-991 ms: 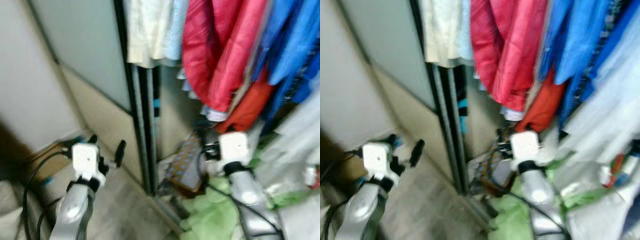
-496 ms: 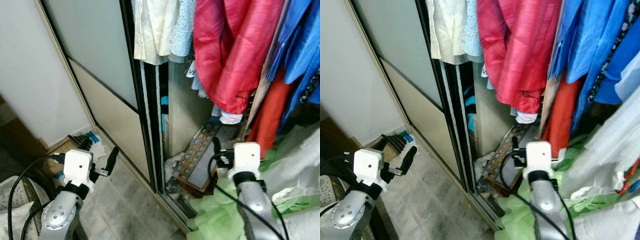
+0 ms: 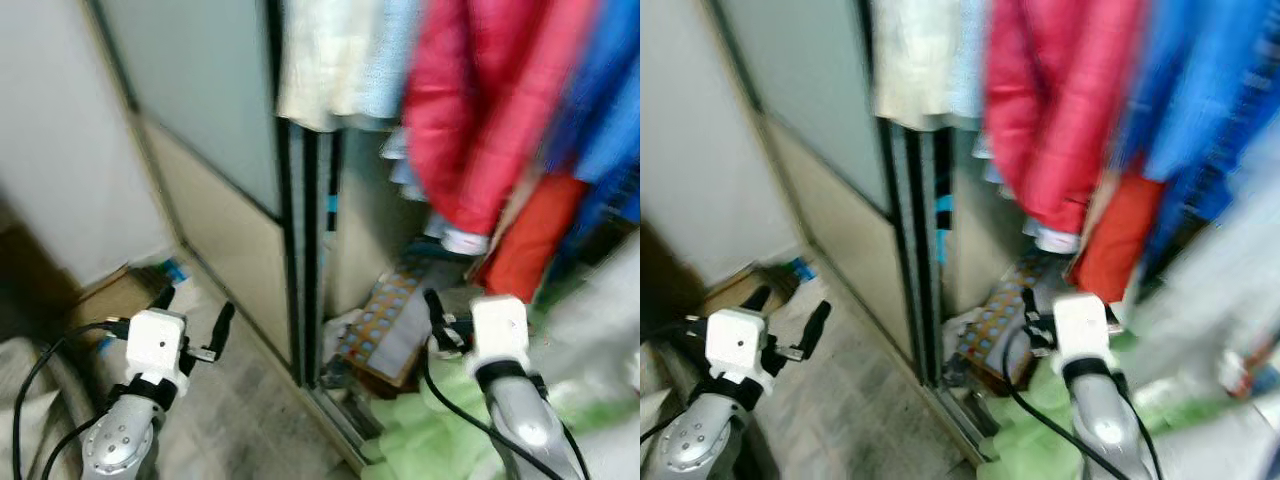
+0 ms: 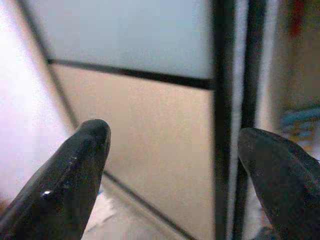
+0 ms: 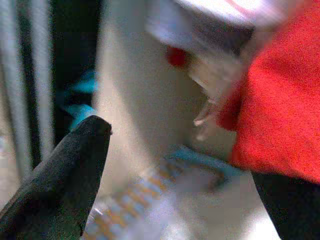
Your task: Clean up the room
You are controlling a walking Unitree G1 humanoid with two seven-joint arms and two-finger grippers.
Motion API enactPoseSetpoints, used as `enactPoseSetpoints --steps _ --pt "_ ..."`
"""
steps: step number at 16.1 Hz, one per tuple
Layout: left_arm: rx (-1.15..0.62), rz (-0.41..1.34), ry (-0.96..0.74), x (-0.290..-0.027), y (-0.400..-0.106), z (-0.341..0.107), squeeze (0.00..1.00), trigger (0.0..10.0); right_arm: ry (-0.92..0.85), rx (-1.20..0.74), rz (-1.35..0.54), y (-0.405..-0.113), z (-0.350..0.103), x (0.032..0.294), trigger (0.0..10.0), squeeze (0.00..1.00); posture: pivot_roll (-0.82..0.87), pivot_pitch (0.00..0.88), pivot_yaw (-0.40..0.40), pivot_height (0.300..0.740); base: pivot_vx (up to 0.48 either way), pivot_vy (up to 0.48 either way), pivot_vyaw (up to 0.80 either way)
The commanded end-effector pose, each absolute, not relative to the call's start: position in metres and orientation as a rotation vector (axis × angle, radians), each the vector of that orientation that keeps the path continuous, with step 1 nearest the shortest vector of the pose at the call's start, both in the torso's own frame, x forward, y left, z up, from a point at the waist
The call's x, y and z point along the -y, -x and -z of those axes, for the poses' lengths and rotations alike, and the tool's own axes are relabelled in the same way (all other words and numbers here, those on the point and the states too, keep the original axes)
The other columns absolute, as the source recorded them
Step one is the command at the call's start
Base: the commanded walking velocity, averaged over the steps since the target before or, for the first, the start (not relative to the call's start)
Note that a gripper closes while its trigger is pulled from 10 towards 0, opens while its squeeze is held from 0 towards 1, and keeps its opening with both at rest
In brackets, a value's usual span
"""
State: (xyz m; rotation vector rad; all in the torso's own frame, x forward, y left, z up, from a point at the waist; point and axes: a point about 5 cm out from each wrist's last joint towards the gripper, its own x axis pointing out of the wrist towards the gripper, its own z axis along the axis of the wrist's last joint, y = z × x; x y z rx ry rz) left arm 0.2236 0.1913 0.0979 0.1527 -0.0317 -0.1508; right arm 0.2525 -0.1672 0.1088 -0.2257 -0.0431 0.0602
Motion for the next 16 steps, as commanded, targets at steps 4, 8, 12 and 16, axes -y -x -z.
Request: enactPoseSetpoints --steps 4,8,12,16 --pt "0.045 0.138 -0.182 -0.192 -0.224 -0.103 0.00 10.0 0.216 0.037 -0.071 -0.253 -0.109 0.164 10.0 0.00 0.01 0.000 -0.012 0.740 0.000 0.000 0.80" --pt "0.044 0.117 -0.189 -0.192 -0.226 -0.102 0.00 10.0 0.212 0.042 -0.080 -0.259 -0.110 0.162 10.0 0.00 0.01 0.000 -0.016 0.740 0.000 0.000 0.80" --pt "0.043 0.044 -0.183 -0.195 -0.234 -0.104 0.00 10.0 0.211 0.053 -0.106 -0.263 -0.112 0.156 10.0 0.00 0.02 0.000 -0.020 0.740 0.000 0.000 0.80" --pt "0.045 0.045 -0.189 -0.192 -0.234 -0.102 0.00 10.0 0.215 0.057 -0.111 -0.266 -0.112 0.157 10.0 0.00 0.02 0.000 -0.025 0.740 0.000 0.000 0.80"
